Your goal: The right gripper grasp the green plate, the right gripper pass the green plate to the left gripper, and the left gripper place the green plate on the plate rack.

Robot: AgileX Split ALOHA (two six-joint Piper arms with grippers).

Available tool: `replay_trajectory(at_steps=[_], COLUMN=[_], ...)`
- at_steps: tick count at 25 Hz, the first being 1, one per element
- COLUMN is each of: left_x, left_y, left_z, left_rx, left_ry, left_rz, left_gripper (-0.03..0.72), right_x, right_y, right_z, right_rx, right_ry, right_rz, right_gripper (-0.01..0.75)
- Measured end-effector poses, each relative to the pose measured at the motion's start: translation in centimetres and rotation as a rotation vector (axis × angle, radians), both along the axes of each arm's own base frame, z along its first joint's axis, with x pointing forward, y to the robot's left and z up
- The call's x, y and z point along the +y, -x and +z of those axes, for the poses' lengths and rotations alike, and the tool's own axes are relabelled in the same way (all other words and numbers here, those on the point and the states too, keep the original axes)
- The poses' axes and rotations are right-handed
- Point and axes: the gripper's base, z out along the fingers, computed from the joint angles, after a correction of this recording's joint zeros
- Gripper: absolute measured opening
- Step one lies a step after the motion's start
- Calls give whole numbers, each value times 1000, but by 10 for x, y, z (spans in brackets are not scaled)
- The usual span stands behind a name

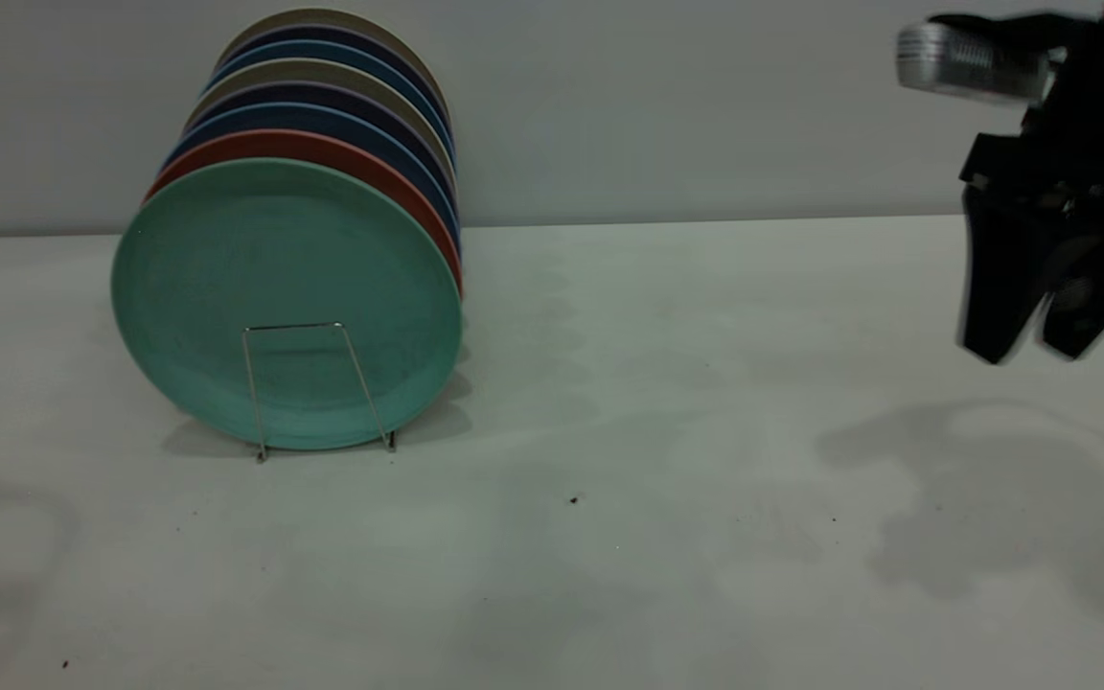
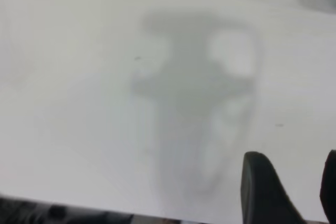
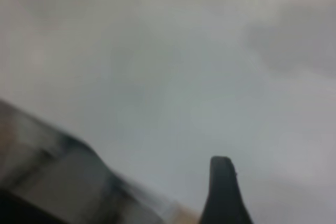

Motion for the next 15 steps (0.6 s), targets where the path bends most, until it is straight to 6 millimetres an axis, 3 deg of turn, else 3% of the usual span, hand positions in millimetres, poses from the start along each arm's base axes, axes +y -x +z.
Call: replay_trajectory(at_steps=[4,8,10,15], left_x=[-14,-18,-19,-22], left_y=[29,59,76,126], left_z=[28,46,45,22], left_rx=[-96,-184,-199,-199], left_ry=[95,99,95,93], left_rz=[-123,-163,-166,-169], left_gripper=[306,362,394,422], right_x=[15,17,11,-8], right_y=[24,59,84,144], right_z=[47,94,121,156], right_rx=[-100,-231,-303,-423], right_ry=[211,221,186,125], right_rz=[6,-19,-36,-63], right_gripper=[551,537,532,526])
